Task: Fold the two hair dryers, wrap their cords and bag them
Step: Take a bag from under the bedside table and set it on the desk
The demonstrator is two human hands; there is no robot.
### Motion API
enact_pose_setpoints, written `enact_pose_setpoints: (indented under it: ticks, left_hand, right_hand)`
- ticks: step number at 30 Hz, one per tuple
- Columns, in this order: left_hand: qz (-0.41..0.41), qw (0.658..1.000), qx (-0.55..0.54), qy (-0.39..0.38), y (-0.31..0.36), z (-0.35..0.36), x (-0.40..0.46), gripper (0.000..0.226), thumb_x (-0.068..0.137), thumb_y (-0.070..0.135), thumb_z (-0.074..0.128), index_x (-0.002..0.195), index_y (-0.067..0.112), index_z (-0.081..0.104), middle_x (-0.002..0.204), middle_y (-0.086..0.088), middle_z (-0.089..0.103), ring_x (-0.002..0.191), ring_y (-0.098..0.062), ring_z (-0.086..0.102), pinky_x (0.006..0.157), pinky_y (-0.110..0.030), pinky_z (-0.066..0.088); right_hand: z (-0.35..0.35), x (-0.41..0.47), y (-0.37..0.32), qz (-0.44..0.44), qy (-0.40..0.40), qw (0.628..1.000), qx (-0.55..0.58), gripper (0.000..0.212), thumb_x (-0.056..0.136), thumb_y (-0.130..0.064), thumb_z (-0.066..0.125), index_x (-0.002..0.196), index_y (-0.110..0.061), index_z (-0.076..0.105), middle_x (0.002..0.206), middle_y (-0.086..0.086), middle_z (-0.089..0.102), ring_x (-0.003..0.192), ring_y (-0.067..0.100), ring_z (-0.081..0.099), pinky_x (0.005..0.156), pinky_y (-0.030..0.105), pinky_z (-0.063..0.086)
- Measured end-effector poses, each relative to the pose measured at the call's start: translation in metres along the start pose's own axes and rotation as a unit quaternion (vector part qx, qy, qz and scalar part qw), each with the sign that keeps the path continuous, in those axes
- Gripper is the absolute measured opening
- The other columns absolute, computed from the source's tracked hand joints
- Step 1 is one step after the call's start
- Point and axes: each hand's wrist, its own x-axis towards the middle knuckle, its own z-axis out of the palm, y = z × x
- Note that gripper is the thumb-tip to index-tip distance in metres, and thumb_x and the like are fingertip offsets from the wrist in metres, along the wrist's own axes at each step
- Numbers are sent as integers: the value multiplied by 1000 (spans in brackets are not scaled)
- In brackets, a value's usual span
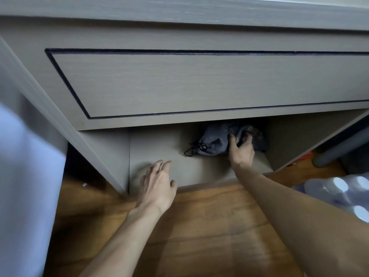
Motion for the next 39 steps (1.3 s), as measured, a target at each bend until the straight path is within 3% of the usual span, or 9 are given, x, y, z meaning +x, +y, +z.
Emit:
enact_pose_setpoints:
  ticks: [3, 8, 13, 17, 20, 23, 32, 35, 39]
  left_hand:
    - [41, 999, -4, -6, 16, 3, 18, 57, 97, 22, 48, 150, 23, 27, 157, 1, 26, 142, -22, 28, 116, -36, 25]
    - [132, 989, -32, -53, 61, 17, 54, 63, 95, 27, 52, 151, 32, 23, 161, 0, 18, 141, -27, 33, 113, -36, 31]
    - [130, 985, -23, -108, 84, 32, 85, 68, 97, 33, 49, 152, 36, 11, 164, 0, 2, 145, -34, 24, 114, -41, 26]
    - [125, 981, -6, -151, 77, 40, 101, 73, 97, 30, 50, 153, 34, 3, 163, -1, -8, 148, -32, 13, 119, -43, 20]
    - [117, 980, 12, -162, 73, 37, 107, 76, 97, 26, 49, 153, 31, -2, 163, -2, -12, 149, -31, 11, 119, -43, 19]
    - [111, 982, 32, -152, 74, 33, 106, 77, 97, 21, 47, 153, 31, -6, 162, 0, -18, 149, -30, 12, 118, -41, 20]
    - [90, 991, 44, -85, 73, 34, 76, 82, 96, 22, 49, 153, 32, -10, 162, -4, -16, 149, -34, 6, 119, -38, 9]
    - [79, 994, 42, -70, 64, 36, 56, 82, 95, 17, 49, 153, 28, -7, 162, -5, -13, 149, -29, 5, 120, -36, 7]
    - [1, 994, 53, -100, 51, 43, 24, 86, 94, 10, 51, 153, 24, -10, 161, -6, -19, 150, -25, -5, 120, -37, 0]
  right_hand:
    - [-5, 5, 7, -12, -50, 998, -33, 64, 94, -51, 43, 149, -22, 28, 143, 18, 45, 129, 38, 44, 107, 45, 38]
    - [-10, 16, 11, -15, -81, 996, -41, 69, 86, -51, 53, 148, -28, 31, 136, 17, 53, 121, 38, 54, 96, 51, 49]
    - [-12, 30, 14, -16, -101, 994, -49, 77, 75, -59, 48, 144, -30, 32, 135, 16, 53, 120, 38, 53, 96, 52, 48]
    - [-15, 41, 15, -35, -143, 982, -116, 65, 89, -48, 36, 151, -31, 21, 151, 13, 36, 132, 37, 42, 108, 50, 35]
    - [-19, 48, 17, -75, -151, 953, -250, 59, 98, -38, 31, 153, -31, 9, 155, 10, 30, 141, 30, 29, 117, 51, 13]
    - [-17, 50, 14, -102, -154, 921, -343, 67, 98, -35, 35, 153, -29, -3, 156, 9, 27, 144, 26, 22, 118, 52, 3]
    - [-22, 33, 13, -161, -118, 894, -402, 73, 95, -34, 43, 154, -21, 2, 156, 11, 26, 142, 29, 24, 116, 49, 14]
    - [-27, 26, 20, -184, -94, 904, -375, 74, 93, -29, 48, 154, -18, 8, 154, 12, 28, 141, 30, 27, 115, 47, 19]
    - [-29, -3, 42, -167, -77, 924, -335, 75, 87, -20, 52, 153, -20, 15, 154, 12, 28, 139, 32, 30, 111, 46, 27]
